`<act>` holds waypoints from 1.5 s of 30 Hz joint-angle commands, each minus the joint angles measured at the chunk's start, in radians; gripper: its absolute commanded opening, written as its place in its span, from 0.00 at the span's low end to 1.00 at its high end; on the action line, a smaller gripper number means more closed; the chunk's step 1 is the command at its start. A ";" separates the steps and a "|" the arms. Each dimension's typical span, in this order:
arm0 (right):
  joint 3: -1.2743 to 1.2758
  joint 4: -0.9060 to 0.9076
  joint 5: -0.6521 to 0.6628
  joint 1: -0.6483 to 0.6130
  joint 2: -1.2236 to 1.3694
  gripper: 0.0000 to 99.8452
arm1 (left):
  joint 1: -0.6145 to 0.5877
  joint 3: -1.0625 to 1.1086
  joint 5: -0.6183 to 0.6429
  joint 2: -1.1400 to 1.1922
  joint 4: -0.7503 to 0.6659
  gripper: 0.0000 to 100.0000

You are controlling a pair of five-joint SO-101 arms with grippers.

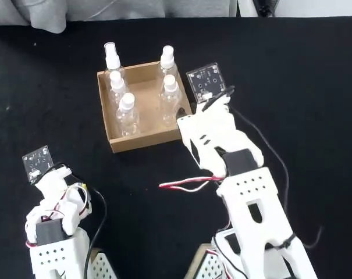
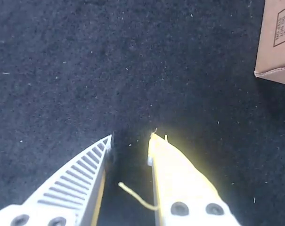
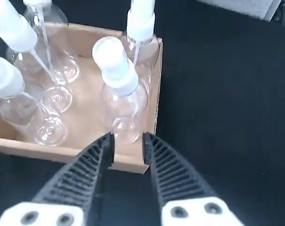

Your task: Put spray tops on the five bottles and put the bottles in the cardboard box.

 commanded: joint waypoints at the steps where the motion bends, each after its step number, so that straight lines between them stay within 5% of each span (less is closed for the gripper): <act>1: 0.001 -0.034 -0.003 0.029 -0.073 0.06 | 0.004 0.025 -0.003 -0.006 0.006 0.11; 45: 0.328 -0.203 -0.005 0.029 -0.499 0.01 | 0.004 0.025 -0.003 -0.006 0.006 0.11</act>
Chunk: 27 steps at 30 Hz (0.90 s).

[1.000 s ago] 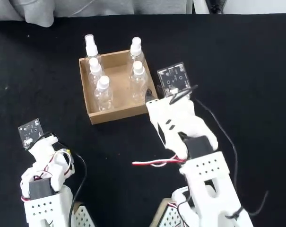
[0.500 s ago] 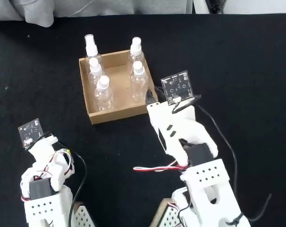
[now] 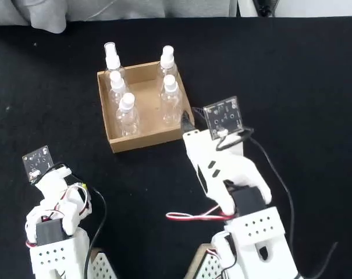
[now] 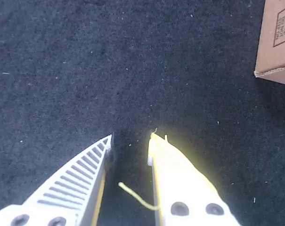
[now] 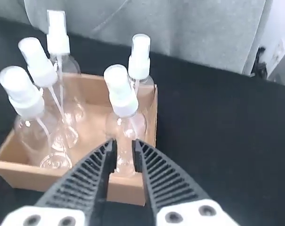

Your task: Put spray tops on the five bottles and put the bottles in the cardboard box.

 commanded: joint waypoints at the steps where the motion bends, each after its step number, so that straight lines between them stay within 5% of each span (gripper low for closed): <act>1: 0.007 -0.035 -0.003 0.029 -0.081 0.01 | 0.004 0.025 -0.003 -0.006 0.006 0.11; 27: 0.160 -0.035 0.000 0.029 -0.435 0.01 | 0.004 0.025 -0.003 -0.006 0.006 0.11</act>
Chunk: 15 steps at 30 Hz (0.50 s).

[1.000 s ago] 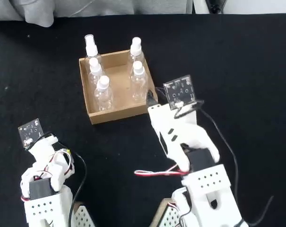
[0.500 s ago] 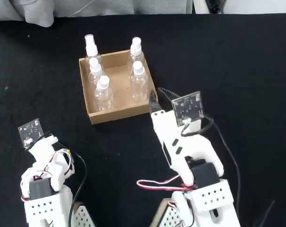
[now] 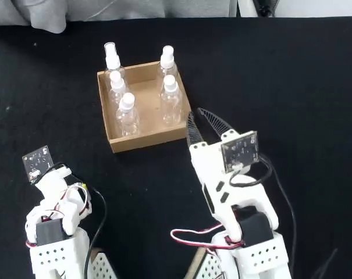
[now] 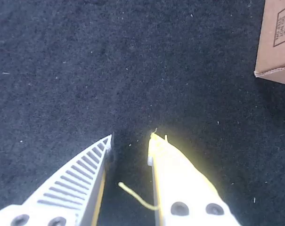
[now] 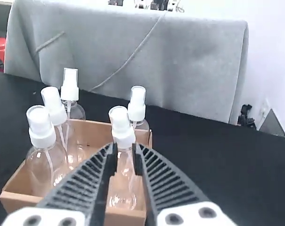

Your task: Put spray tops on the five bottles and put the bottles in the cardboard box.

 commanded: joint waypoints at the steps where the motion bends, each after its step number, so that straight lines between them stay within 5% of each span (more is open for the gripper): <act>1: 0.007 -0.035 0.000 0.029 -0.054 0.01 | 0.004 0.025 -0.003 -0.006 0.006 0.11; 15: 0.067 -0.034 0.000 0.029 -0.199 0.01 | 0.004 0.025 -0.003 -0.006 0.006 0.11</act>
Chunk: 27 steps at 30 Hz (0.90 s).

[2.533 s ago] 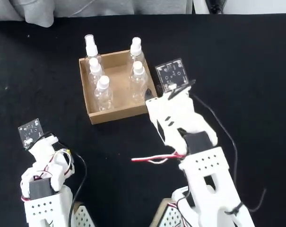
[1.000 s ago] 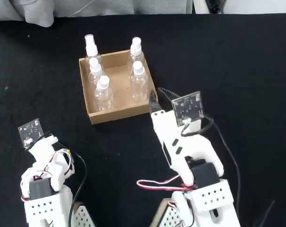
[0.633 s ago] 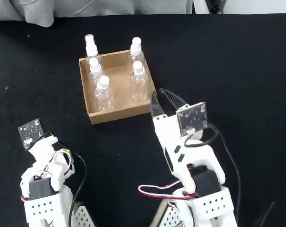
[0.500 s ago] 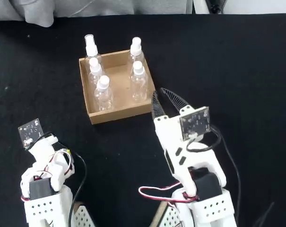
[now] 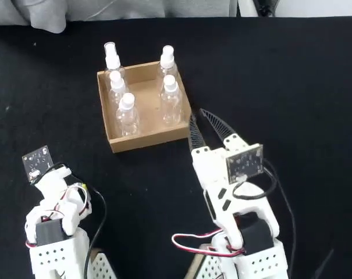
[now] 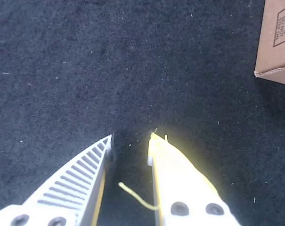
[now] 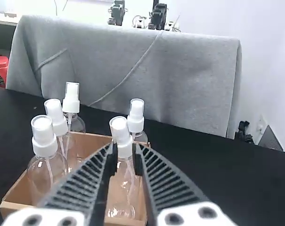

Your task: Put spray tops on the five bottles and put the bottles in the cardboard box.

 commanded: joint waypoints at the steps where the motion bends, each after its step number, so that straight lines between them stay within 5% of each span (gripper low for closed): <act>1: 0.005 -0.034 0.000 0.029 -0.068 0.01 | 0.004 0.025 -0.003 -0.006 0.006 0.11; 27: -0.059 -0.035 0.000 0.028 -0.168 0.02 | 0.004 0.025 -0.003 -0.006 0.006 0.11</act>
